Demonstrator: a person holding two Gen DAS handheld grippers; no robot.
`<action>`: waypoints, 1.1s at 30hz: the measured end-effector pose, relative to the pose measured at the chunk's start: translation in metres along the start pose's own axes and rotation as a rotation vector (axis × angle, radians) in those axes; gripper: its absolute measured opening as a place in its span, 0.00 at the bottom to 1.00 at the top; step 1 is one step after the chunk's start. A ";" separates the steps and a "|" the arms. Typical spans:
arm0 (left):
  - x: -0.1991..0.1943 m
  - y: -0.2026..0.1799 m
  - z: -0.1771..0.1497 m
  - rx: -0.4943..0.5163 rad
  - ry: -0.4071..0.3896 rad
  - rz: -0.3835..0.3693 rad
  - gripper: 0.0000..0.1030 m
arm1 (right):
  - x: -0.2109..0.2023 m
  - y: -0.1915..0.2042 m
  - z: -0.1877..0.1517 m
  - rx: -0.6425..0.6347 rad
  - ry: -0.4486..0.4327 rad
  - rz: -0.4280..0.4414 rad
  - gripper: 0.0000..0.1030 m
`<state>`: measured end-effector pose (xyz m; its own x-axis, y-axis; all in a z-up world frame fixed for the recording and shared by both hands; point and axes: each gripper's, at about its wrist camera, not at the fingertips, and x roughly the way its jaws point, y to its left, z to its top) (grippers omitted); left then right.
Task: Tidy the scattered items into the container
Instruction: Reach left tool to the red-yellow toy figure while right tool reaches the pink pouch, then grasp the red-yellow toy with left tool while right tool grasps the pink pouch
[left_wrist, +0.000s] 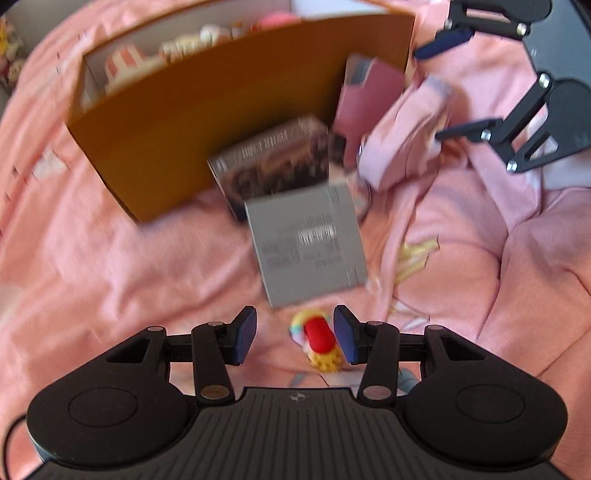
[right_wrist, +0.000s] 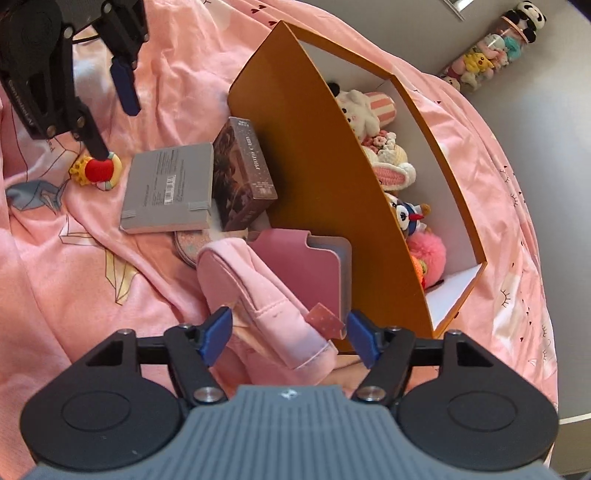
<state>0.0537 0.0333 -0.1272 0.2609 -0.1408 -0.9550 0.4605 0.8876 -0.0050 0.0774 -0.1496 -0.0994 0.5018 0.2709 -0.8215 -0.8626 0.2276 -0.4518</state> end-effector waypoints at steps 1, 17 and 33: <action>0.005 0.001 -0.002 -0.013 0.018 -0.013 0.52 | 0.002 -0.003 0.000 0.011 0.005 0.010 0.71; 0.016 0.008 -0.015 -0.078 0.052 -0.064 0.55 | 0.013 0.030 -0.010 0.062 0.049 0.142 0.55; 0.023 0.001 -0.018 -0.087 0.085 -0.034 0.48 | 0.008 0.039 -0.019 0.339 -0.015 0.095 0.43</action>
<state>0.0451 0.0386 -0.1540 0.1722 -0.1367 -0.9755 0.3914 0.9183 -0.0596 0.0469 -0.1564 -0.1304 0.4230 0.3189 -0.8482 -0.8363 0.4978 -0.2300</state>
